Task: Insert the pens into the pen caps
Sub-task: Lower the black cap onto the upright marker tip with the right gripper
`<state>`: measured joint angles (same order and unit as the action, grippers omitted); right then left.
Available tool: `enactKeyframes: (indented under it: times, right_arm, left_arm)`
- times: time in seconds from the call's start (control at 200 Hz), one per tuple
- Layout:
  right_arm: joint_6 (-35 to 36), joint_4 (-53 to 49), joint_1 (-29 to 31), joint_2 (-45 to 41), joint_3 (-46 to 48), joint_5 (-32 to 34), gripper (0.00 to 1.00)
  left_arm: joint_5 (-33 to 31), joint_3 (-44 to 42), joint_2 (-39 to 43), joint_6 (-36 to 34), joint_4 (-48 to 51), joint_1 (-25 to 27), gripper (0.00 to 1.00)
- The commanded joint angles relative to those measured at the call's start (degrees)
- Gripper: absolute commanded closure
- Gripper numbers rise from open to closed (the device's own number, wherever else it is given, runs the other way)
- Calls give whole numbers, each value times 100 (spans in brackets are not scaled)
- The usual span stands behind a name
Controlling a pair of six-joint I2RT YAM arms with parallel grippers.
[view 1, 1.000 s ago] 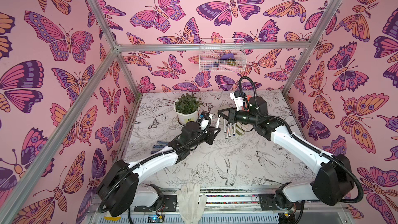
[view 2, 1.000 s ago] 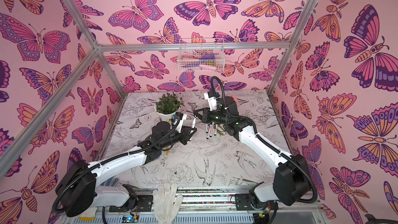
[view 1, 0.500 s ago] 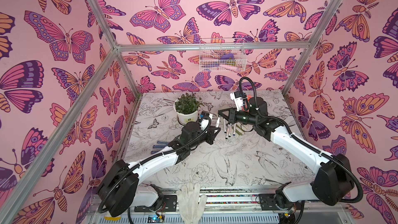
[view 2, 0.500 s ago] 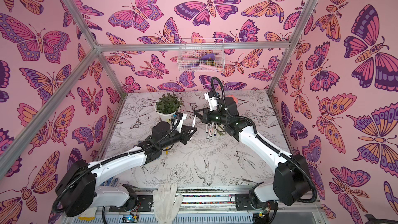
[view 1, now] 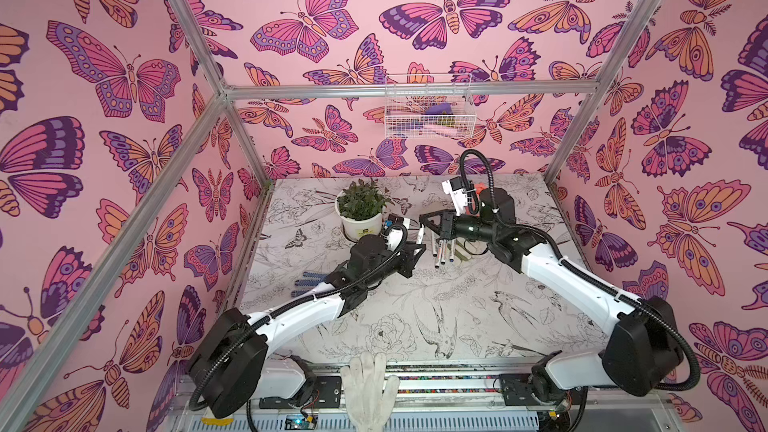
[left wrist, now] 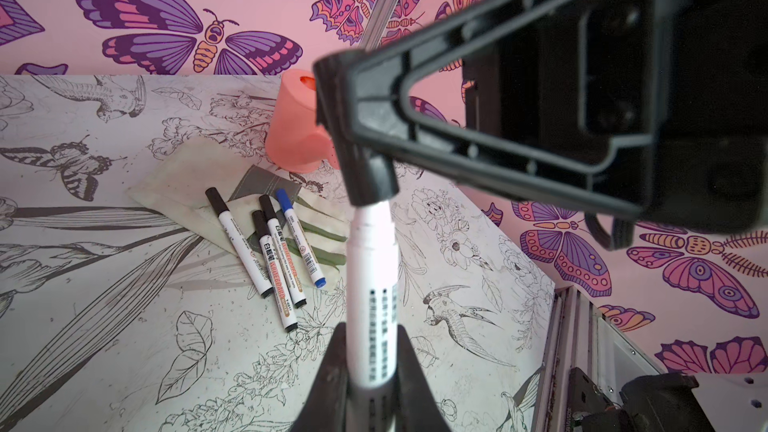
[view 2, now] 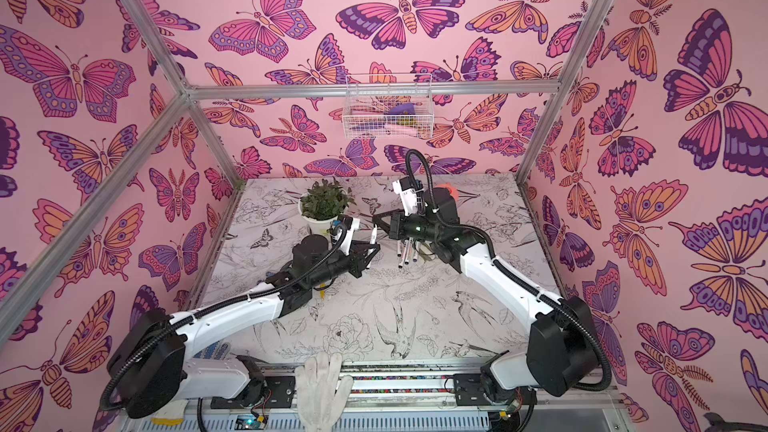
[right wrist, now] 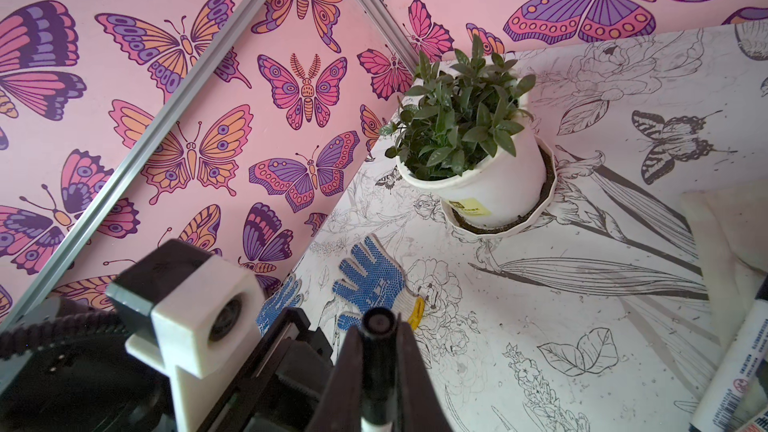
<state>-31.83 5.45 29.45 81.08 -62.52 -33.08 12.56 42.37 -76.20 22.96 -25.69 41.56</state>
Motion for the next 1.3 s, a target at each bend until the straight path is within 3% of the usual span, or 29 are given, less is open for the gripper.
enactKeyframes:
  times: [0.0, 0.18, 0.305, 0.431, 0.606, 0.751, 0.961, 1.022, 1.182, 1.297]
  right_arm:
    - [-126, 120, 69, -190, 163, -89, 100]
    - [-153, 167, 78, -391, 310, -150, 100]
    - [98, 7, 87, -537, 222, -595, 100]
    - [554, -473, 143, -661, -5, -947, 97]
    - [1213, -1281, 286, -729, -380, -1208, 94]
    - [1460, -1642, 410, -760, -596, -1245, 93]
    - [1673, -1947, 447, -784, -820, -1212, 91]
    - [1748, -2033, 446, -794, -882, -1178, 87]
    - [1843, -2130, 442, -876, -972, -809, 61]
    - [1847, -2072, 433, -996, -996, -451, 51]
  left_arm:
    - [-128, 28, -16, -99, -455, -75, 100]
    - [-132, 157, -128, 117, -1009, -334, 100]
    - [-173, 375, -268, 209, -1468, -497, 100]
    - [-292, 683, -355, -142, -1502, -493, 100]
    - [-864, 537, -370, -1173, -2323, -246, 100]
    - [-1237, 106, -474, -1834, -3357, -4, 100]
    - [-1767, -121, -587, -2349, -4040, 281, 100]
    - [-1862, -156, -615, -2417, -4167, 313, 100]
    - [-1891, -244, -640, -2448, -4225, 326, 100]
    - [-1904, -342, -668, -2428, -4258, 342, 100]
